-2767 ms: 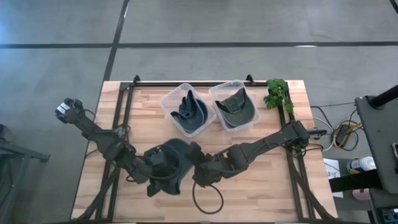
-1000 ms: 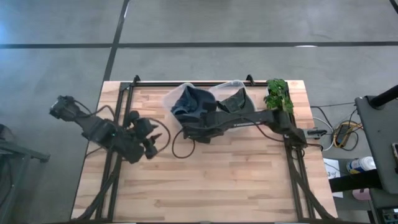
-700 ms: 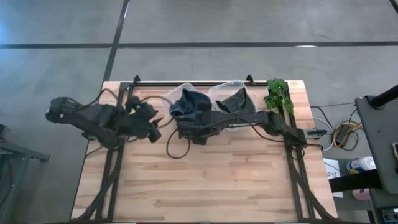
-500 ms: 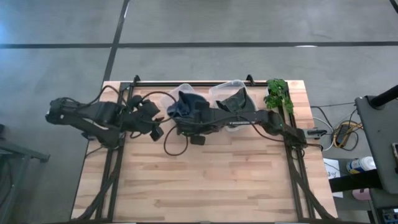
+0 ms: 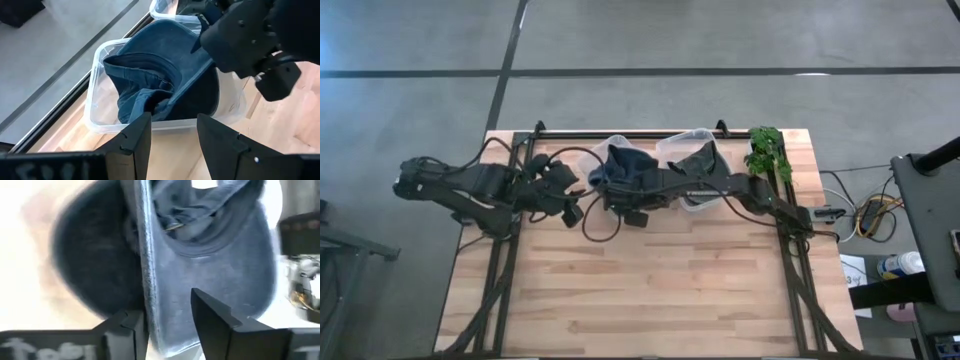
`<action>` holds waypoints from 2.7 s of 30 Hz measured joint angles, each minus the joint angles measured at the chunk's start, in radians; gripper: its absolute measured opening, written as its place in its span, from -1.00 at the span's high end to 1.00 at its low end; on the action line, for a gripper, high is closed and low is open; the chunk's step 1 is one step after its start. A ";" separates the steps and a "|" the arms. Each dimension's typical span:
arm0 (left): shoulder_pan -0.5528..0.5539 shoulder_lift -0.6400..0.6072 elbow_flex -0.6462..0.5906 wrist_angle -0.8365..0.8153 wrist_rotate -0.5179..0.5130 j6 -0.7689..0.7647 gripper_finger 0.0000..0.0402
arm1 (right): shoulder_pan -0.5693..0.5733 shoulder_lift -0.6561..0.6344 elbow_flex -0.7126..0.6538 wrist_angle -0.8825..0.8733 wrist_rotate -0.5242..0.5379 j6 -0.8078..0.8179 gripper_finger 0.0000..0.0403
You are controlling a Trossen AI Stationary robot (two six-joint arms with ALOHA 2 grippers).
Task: Pick & Place hat
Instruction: Put the blue cap into the left bin
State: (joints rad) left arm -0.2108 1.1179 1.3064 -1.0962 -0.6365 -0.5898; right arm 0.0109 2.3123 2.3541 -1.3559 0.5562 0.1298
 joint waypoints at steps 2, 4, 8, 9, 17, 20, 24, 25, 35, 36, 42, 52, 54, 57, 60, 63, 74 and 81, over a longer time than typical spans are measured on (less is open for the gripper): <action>0.000 0.000 0.000 0.000 0.008 -0.007 0.24 | 0.002 -0.005 0.000 0.001 -0.031 -0.006 0.31; 0.000 0.000 0.000 0.000 0.021 -0.011 0.24 | 0.005 -0.011 0.000 -0.001 -0.071 -0.012 0.27; 0.000 0.000 0.000 0.000 0.026 -0.013 0.24 | 0.015 -0.032 0.000 -0.025 -0.101 -0.047 0.18; 0.000 0.000 0.000 0.000 0.025 -0.014 0.24 | 0.018 -0.041 0.000 -0.033 -0.099 -0.043 0.16; 0.000 0.020 -0.025 0.045 0.025 0.025 0.24 | 0.037 -0.178 0.001 -0.103 -0.086 -0.019 0.05; 0.002 0.032 -0.070 0.144 0.033 0.088 0.24 | 0.029 -0.233 -0.001 -0.131 -0.086 0.003 0.06; 0.025 0.069 -0.125 0.250 0.052 0.206 0.24 | 0.016 -0.283 -0.003 -0.164 -0.086 0.037 0.08; 0.040 0.079 -0.134 0.252 0.058 0.228 0.24 | 0.015 -0.295 -0.003 -0.167 -0.086 0.044 0.09; 0.300 0.144 -0.171 0.276 0.196 0.412 0.24 | 0.027 -0.343 -0.003 -0.181 -0.089 0.081 0.15; 0.325 0.145 -0.172 0.288 0.235 0.416 0.24 | 0.027 -0.342 -0.004 -0.181 -0.090 0.081 0.15; 0.407 0.146 -0.190 0.317 0.421 0.534 0.24 | 0.026 -0.309 -0.008 -0.174 -0.094 0.064 0.14; 0.570 0.138 -0.264 0.294 0.315 0.883 0.24 | -0.029 -0.288 -0.073 0.029 -0.345 -0.027 0.16; 0.623 0.137 -0.266 0.301 0.317 0.900 0.24 | -0.068 -0.288 -0.091 0.081 -0.415 0.037 0.18; 0.694 0.137 -0.266 0.335 0.345 0.923 0.24 | -0.123 -0.288 -0.137 0.168 -0.452 0.149 0.19; 0.747 0.137 -0.266 0.375 0.377 0.922 0.24 | -0.175 -0.287 -0.191 0.239 -0.451 0.252 0.21; 0.760 0.128 -0.265 0.382 0.373 0.879 0.24 | -0.234 -0.288 -0.255 0.316 -0.449 0.346 0.20; 0.713 -0.103 -0.256 0.220 0.375 0.622 0.24 | -0.396 -0.287 -0.439 0.458 -0.726 0.453 0.20; 0.707 -0.176 -0.364 0.182 0.583 0.362 0.24 | -0.394 -0.286 -0.475 0.502 -0.784 0.453 0.26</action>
State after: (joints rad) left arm 0.4958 0.9424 0.9424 -0.9138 -0.0538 -0.2280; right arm -0.3832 2.0258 1.8790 -0.8537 -0.2283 0.5831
